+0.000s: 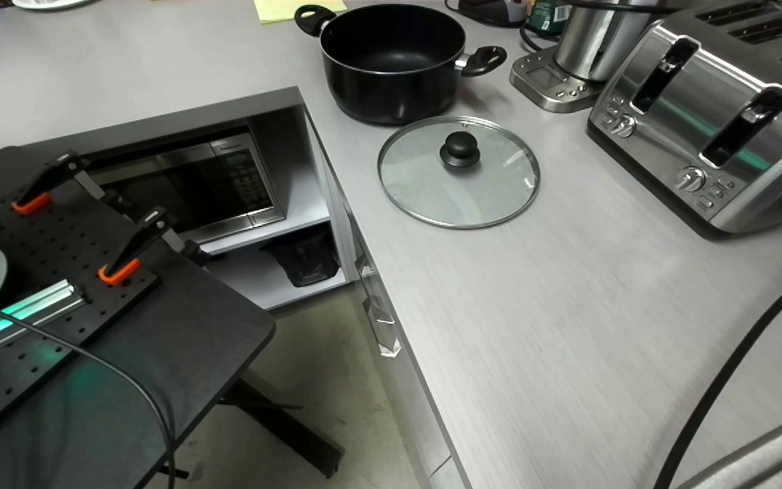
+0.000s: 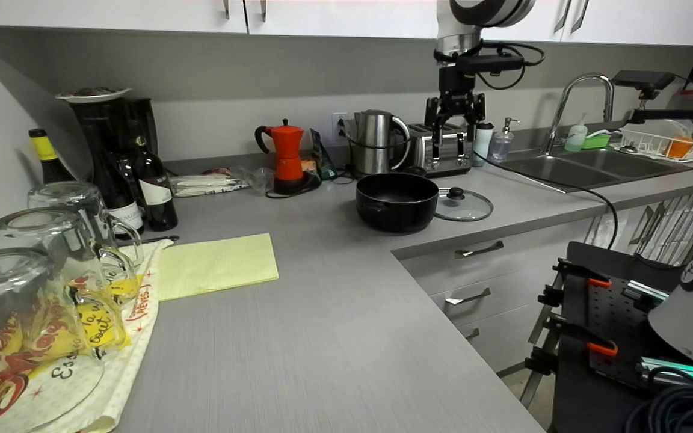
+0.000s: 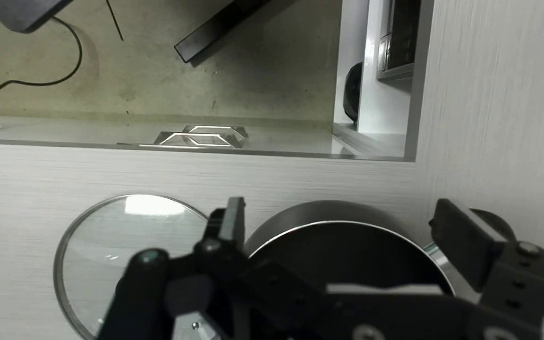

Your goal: Put the lid on the pot

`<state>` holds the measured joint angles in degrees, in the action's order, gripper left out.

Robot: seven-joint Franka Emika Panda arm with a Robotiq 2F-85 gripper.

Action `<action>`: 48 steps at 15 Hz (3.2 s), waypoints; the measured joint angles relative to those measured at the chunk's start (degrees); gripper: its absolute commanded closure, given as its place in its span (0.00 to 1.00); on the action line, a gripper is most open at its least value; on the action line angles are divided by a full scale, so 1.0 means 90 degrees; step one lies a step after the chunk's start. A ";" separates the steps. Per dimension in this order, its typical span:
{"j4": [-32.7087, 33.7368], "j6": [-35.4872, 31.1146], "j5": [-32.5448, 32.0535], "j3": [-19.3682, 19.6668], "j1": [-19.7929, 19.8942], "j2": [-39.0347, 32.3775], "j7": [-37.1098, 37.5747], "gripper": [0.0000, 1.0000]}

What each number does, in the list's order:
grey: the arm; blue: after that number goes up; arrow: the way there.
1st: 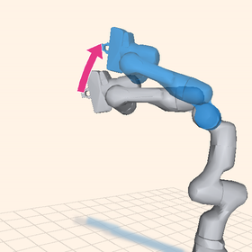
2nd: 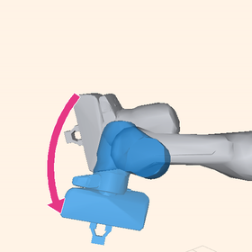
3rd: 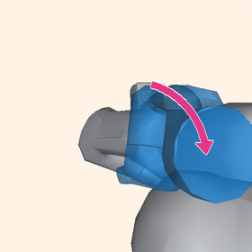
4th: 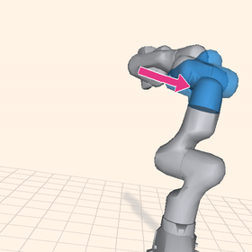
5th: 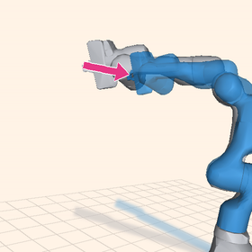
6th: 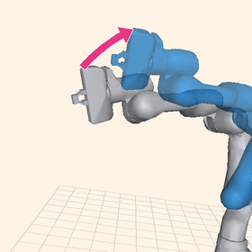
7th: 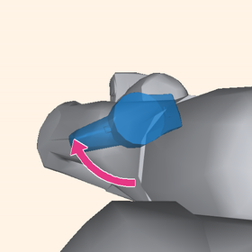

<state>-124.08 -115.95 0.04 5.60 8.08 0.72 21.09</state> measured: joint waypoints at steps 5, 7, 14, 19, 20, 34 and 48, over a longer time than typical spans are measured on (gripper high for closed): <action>0.0484 -0.0019 0.0480 0.0437 0.0328 -0.0873 -0.0659 0.00; 0.0722 -0.0019 0.0609 0.0568 0.0464 -0.1212 -0.0758 0.00; 0.1527 -0.0026 0.0747 0.0869 0.0830 -0.2233 -0.0731 0.00; 0.1949 -0.0144 0.0768 0.1003 0.0997 -0.2797 -0.0569 0.00; 0.2020 -0.0188 0.0780 0.1022 0.1028 -0.2897 -0.0504 0.00; 0.2777 -0.0829 0.0909 0.1386 0.1285 -0.4155 0.0864 0.00; 0.3369 -0.1086 0.0879 0.1503 0.1152 -0.4868 0.1973 0.00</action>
<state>-93.75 -125.72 7.95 19.13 18.45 -43.09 38.84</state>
